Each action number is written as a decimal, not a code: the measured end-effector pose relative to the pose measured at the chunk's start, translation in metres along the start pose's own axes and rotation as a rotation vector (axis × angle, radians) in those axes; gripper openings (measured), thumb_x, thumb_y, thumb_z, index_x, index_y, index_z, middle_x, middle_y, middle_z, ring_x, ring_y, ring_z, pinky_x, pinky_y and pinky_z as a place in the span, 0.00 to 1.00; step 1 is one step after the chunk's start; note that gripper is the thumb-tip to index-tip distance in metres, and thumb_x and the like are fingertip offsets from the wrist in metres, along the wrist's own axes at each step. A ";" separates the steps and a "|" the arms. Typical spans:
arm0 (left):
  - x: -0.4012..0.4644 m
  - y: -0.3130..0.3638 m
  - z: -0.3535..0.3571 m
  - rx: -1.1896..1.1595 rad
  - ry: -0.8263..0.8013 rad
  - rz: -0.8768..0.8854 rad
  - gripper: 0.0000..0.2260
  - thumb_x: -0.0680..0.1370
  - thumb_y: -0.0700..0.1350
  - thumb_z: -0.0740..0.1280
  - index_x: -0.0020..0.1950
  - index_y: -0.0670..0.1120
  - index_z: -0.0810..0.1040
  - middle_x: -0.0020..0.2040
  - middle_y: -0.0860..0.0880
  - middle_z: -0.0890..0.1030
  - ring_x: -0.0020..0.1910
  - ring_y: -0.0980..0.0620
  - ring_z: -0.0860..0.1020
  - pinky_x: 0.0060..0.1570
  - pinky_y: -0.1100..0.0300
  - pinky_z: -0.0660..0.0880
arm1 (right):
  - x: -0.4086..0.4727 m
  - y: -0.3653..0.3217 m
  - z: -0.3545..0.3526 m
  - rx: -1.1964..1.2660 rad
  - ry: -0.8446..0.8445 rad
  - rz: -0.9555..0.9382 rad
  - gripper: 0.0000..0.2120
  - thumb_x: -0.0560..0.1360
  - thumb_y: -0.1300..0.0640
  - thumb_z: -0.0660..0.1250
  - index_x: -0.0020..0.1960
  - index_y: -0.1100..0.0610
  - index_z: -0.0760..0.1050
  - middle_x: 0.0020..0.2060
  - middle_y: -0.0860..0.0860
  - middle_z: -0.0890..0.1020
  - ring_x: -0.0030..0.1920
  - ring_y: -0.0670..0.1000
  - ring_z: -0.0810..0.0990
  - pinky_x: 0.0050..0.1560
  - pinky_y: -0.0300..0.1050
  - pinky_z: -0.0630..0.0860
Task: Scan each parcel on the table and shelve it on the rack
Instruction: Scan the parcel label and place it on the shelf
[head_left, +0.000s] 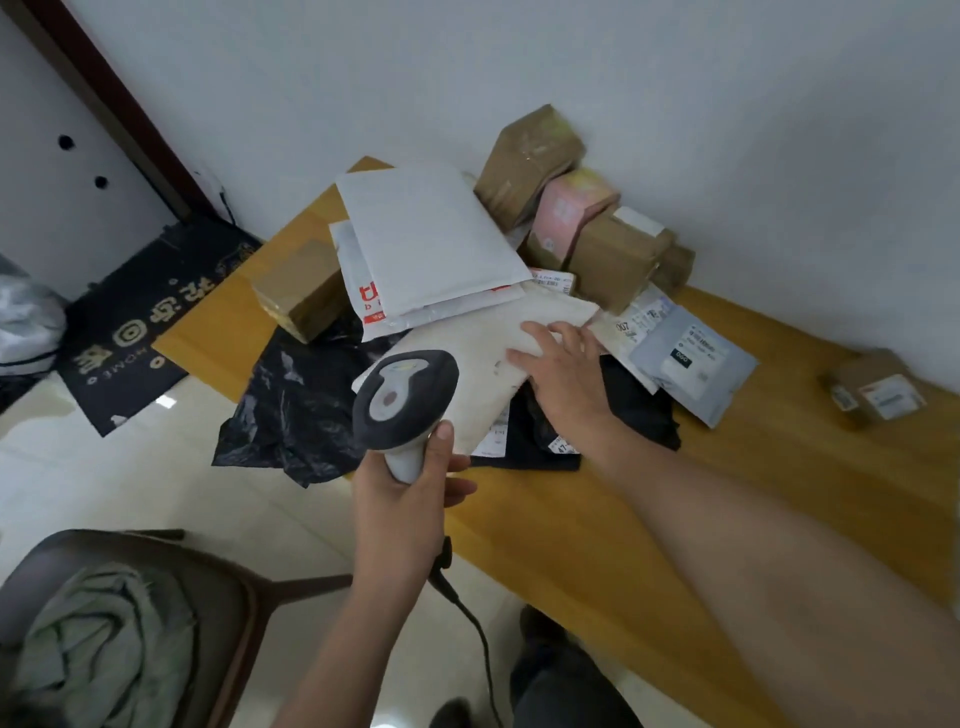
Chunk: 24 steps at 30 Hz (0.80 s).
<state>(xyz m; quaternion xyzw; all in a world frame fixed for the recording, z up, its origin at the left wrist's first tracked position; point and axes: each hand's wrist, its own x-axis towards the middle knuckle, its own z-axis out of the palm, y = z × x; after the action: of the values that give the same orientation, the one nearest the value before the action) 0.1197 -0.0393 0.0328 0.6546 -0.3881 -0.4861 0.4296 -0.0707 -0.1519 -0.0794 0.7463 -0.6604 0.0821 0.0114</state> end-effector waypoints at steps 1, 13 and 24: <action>-0.005 0.001 -0.005 -0.003 -0.022 0.008 0.11 0.78 0.49 0.68 0.52 0.42 0.78 0.36 0.48 0.85 0.32 0.48 0.83 0.32 0.62 0.79 | -0.011 0.002 -0.005 -0.008 0.014 0.021 0.24 0.71 0.68 0.69 0.61 0.46 0.79 0.69 0.51 0.71 0.66 0.60 0.66 0.68 0.59 0.58; -0.103 0.005 -0.016 -0.060 -0.281 0.099 0.05 0.79 0.49 0.67 0.43 0.52 0.78 0.34 0.46 0.84 0.31 0.47 0.82 0.35 0.56 0.81 | -0.200 0.048 -0.081 0.337 0.134 0.672 0.09 0.83 0.54 0.59 0.54 0.56 0.76 0.43 0.49 0.79 0.46 0.55 0.76 0.41 0.48 0.71; -0.155 -0.019 0.049 -0.009 -0.361 0.035 0.08 0.79 0.51 0.68 0.43 0.49 0.78 0.35 0.47 0.85 0.32 0.46 0.82 0.40 0.51 0.81 | -0.292 0.104 -0.060 1.006 0.138 1.151 0.12 0.82 0.54 0.61 0.60 0.59 0.75 0.51 0.55 0.81 0.48 0.55 0.81 0.50 0.52 0.80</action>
<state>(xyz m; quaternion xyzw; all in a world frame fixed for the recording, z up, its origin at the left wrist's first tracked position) 0.0387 0.1013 0.0543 0.5477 -0.4682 -0.5900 0.3643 -0.2127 0.1300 -0.0703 0.1933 -0.8258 0.4120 -0.3331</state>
